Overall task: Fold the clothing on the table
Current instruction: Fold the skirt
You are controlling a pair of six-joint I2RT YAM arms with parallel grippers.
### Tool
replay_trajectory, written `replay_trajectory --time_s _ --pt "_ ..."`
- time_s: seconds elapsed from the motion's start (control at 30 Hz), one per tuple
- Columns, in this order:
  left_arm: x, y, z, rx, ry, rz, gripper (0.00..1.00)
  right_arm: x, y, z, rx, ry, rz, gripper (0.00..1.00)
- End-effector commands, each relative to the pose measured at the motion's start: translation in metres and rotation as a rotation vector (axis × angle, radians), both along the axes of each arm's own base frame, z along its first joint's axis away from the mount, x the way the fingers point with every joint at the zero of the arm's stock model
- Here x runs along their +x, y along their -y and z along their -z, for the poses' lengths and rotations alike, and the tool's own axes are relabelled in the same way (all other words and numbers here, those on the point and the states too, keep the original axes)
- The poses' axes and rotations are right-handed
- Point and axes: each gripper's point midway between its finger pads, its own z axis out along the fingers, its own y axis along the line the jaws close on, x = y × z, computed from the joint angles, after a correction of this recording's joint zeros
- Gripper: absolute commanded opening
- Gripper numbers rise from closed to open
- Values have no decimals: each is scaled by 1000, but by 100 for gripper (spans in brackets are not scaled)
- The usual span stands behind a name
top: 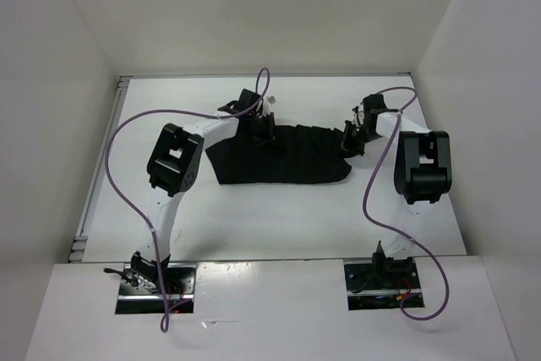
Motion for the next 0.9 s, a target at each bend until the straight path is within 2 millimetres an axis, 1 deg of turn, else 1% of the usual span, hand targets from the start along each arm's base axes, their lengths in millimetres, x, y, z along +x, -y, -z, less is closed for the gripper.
replay_trajectory --time_s 0.0,0.03,0.07,0.1,0.13,0.17,0.2,0.23,0.27,0.3,0.33,0.37,0.43,0.47,0.5,0.53,0.67,0.7,0.73,0.77,0.8,0.83,0.87 --pt "25 12 -8 -2 72 -38 0 -2 -21 -48 28 105 -51 0" --pt "27 10 -2 20 66 -52 0 -1 -24 -65 29 141 -61 0" --pt "27 14 3 28 65 -48 0 -1 -34 -77 41 165 -87 0" --pt "28 12 2 39 70 -48 0 -3 -39 -86 43 185 -101 0" --pt "28 16 5 50 68 -45 0 -2 -46 -97 49 211 -111 0" --pt "29 17 10 52 64 -45 0 -3 -60 -118 59 264 -139 0" --pt "27 16 18 63 43 -44 0 -6 -69 -128 72 280 -164 0" --pt "29 17 14 57 54 -45 0 -7 -77 -137 76 297 -183 0" --pt "27 23 16 57 54 -34 0 -4 -85 -154 87 339 -195 0" --pt "27 23 16 57 54 -34 0 -6 -96 -160 97 349 -215 0" --pt "21 28 17 61 47 -22 0 -6 -101 -166 100 364 -226 0" --pt "19 31 17 67 50 -18 0 -3 -106 -176 109 385 -227 0" --pt "20 30 18 74 54 -25 0 -4 -114 -186 135 403 -251 0" --pt "14 34 19 80 45 -12 0 0 -116 -188 148 415 -259 0" --pt "15 33 20 89 55 -12 0 0 -121 -193 175 413 -266 0" --pt "11 38 20 89 56 0 0 2 -126 -201 188 441 -281 0" --pt "8 35 26 107 43 -6 0 8 -130 -209 205 467 -282 0" --pt "10 36 10 97 60 -7 0 13 -126 -204 170 463 -272 0" --pt "11 36 -1 89 83 -2 0 13 -124 -202 157 456 -264 0" --pt "16 30 -27 78 118 -21 10 12 -122 -202 141 453 -269 0" --pt "21 19 -38 81 129 -46 15 13 -120 -201 128 460 -272 0" --pt "26 14 -55 70 164 -53 22 10 -118 -194 116 437 -266 0" --pt "27 2 -79 73 199 -72 32 10 -116 -192 105 429 -260 0"
